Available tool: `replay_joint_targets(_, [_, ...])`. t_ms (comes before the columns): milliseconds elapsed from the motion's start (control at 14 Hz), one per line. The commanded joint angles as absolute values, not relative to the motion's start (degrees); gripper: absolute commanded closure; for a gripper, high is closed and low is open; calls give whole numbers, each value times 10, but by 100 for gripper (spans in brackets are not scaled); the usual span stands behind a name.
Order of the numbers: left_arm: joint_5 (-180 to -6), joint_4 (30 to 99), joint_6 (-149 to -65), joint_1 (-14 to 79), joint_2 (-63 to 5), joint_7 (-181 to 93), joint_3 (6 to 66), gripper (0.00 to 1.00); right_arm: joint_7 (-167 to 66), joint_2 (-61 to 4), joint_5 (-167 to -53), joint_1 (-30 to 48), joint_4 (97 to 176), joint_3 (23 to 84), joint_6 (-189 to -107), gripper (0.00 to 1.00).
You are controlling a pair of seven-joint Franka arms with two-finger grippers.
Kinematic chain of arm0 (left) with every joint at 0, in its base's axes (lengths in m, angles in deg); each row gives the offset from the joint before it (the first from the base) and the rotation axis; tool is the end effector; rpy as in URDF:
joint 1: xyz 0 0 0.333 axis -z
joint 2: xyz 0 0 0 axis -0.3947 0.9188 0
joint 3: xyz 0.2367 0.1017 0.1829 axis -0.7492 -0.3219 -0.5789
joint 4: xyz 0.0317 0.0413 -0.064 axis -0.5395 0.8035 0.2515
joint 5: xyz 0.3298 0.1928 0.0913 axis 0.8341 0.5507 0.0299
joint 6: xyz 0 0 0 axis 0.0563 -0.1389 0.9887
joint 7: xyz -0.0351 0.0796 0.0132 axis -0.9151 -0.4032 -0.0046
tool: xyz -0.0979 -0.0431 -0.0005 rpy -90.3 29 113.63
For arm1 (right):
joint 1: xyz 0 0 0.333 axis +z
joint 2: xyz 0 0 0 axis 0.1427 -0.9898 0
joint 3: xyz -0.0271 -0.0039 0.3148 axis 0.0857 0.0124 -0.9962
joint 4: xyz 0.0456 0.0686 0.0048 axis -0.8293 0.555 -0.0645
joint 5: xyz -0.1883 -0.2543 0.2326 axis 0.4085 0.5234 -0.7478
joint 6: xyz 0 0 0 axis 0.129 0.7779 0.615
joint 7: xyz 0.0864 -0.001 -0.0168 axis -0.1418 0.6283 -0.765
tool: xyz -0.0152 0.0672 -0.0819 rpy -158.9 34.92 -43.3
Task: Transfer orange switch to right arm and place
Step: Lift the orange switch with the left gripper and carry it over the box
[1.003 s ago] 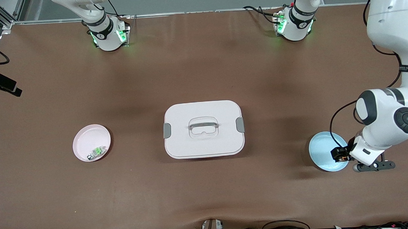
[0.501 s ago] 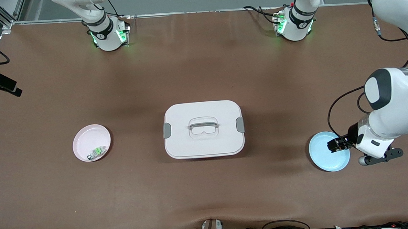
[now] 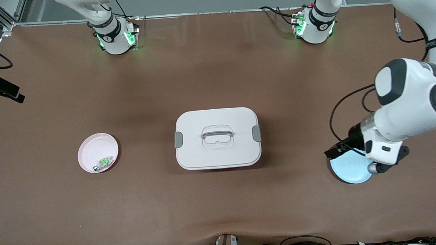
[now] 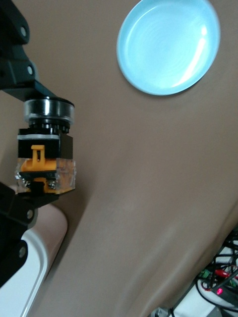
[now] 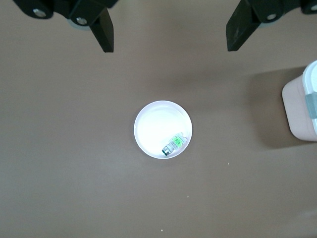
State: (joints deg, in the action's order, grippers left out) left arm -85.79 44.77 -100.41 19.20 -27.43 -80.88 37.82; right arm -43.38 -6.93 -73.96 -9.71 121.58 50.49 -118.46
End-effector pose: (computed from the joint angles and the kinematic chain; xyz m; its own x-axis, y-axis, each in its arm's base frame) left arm 0.6842 -0.1498 0.4577 0.8633 0.4997 -0.0713 0.5036 -0.8429 0.1896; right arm 0.5572 -0.0364 0.6528 0.9947 -0.1029 0.0087 -0.1028 -0.9947 -0.0080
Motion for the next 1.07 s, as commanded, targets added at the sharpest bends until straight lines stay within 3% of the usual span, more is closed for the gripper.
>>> replay_joint_targets(0, [-865, 424, -991, 190, -275, -888, 408, 100, -458, -58, -730, -97, 1222, 505, -1185, 0])
replay_joint_targets(215, [-862, 412, -976, 203, -283, -978, 435, 100, -458, -58, -730, -97, 1221, 506, -1186, 0])
replay_joint_targets(1003, [-863, 392, -981, 343, -291, -1362, 437, 100, -454, -77, -736, -100, 1210, 506, -1189, 0])
